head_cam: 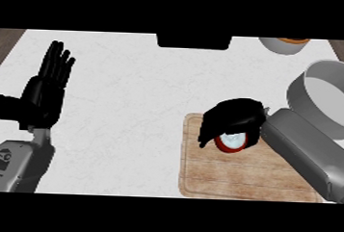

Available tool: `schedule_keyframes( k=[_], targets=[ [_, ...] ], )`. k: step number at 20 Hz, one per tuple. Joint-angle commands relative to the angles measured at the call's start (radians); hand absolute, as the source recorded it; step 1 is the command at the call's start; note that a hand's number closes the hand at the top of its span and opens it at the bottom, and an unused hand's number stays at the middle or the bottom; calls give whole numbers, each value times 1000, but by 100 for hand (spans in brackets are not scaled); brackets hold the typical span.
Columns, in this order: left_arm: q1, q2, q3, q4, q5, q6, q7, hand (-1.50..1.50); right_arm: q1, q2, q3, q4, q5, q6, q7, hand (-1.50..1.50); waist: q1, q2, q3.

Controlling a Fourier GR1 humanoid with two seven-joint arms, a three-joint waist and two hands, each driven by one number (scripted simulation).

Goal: Pick the can from the cutting board and place it in the pot

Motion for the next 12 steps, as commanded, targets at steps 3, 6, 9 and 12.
schedule_keyframes(
  k=[3,6,9,12],
  targets=[
    [-17,22,29,-5,16,-25,43,0,69,38,34,-47,26,-51,-142,150,-4,11,7],
    [29,-11,12,-55,-13,16,28,0,138,2,36,-83,37,-97,-155,150,-7,9,8],
    [54,10,42,-44,13,-33,6,0,166,-38,14,-109,39,-119,-187,150,-8,10,7],
    [52,-8,24,-47,-22,-26,12,0,124,29,-48,-119,49,-84,-98,150,-5,10,7]
  ],
)
